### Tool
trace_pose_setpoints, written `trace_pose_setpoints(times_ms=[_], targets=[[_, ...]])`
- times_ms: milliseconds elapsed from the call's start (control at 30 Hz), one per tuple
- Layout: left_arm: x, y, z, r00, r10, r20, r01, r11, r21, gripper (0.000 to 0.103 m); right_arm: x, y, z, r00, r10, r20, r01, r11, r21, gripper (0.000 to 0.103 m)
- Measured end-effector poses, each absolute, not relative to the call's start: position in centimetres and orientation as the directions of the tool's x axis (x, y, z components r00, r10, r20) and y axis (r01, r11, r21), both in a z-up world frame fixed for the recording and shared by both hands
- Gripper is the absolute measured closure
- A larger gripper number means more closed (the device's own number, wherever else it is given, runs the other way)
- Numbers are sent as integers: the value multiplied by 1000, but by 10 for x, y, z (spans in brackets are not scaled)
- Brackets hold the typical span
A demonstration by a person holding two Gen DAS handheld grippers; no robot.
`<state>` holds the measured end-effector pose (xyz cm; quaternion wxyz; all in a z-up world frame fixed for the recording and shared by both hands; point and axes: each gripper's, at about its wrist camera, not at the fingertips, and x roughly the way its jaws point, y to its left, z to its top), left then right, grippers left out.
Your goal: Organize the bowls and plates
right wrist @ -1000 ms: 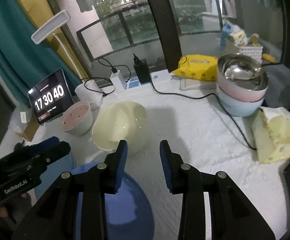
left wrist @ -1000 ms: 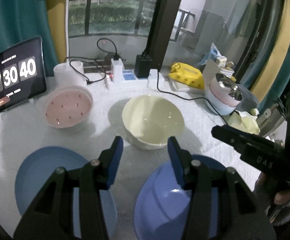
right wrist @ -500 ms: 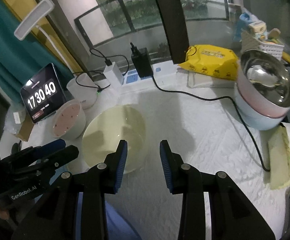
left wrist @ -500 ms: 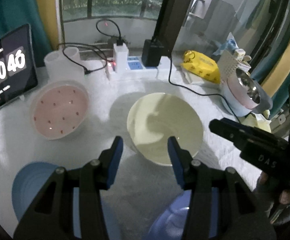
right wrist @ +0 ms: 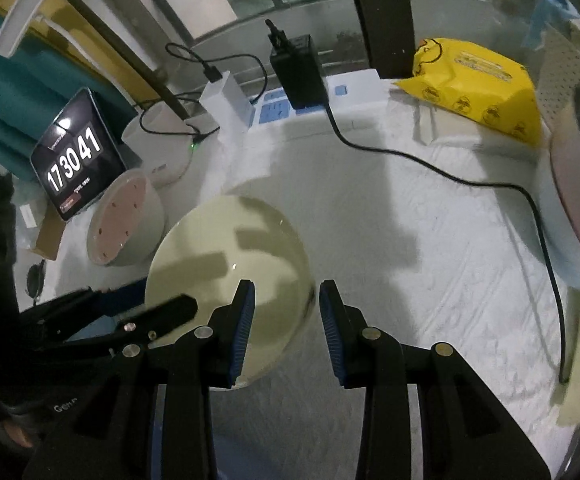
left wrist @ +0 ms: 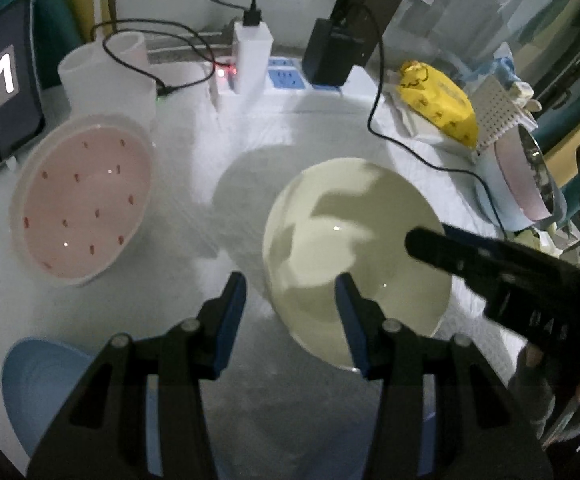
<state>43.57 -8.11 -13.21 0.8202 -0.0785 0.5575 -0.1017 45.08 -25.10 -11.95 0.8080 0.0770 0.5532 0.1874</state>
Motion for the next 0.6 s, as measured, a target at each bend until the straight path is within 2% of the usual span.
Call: trace_pose_setpoints(times_ms=[200,300,433,500,600], targets=[[446,-82,-139,312,-255,-915,92,967,-238,56,472,-257,-138,260,424,-868,-176,904,389,68],[448,-81,-141,306,-274,-912,114,961,-251,62,474,-257,-143,256,422,-870,-178,905,386,69],[452,-79,-145,296,-286,-911,123,958,-261,66,475,-254,-146,239,432,-869,-206,898,390,82],[453,-81,-144,301,-285,-910,139,957,-254,76,475,-251,-147,231,440,-868,-226,892,392,87],[453,-84,-143,317,-271,-909,154,960,-232,80,474,-246,-143,260,408,-875,-261,902,343,89]])
